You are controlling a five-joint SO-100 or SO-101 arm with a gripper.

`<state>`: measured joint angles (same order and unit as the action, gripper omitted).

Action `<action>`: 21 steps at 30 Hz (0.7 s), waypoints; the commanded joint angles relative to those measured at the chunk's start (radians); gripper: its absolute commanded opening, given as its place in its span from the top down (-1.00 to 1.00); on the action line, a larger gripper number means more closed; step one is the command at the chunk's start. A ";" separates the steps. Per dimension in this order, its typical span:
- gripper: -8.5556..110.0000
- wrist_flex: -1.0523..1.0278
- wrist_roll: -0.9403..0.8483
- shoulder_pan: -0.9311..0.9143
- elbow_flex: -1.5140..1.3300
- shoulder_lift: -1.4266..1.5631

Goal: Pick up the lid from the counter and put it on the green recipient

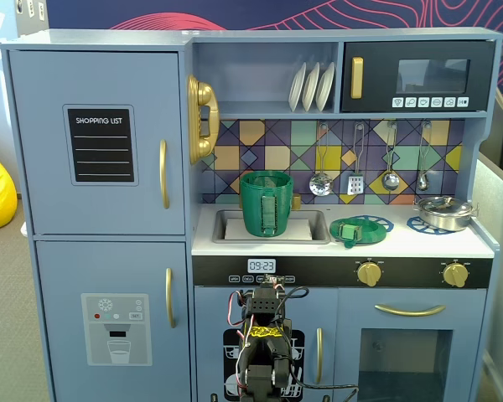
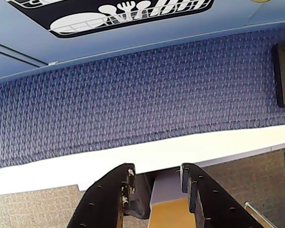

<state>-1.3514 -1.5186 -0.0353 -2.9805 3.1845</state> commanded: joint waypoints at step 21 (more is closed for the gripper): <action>0.86 0.067 -0.077 -0.160 0.118 -0.067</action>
<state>-1.3330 -1.5509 -0.1365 -2.9851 3.1815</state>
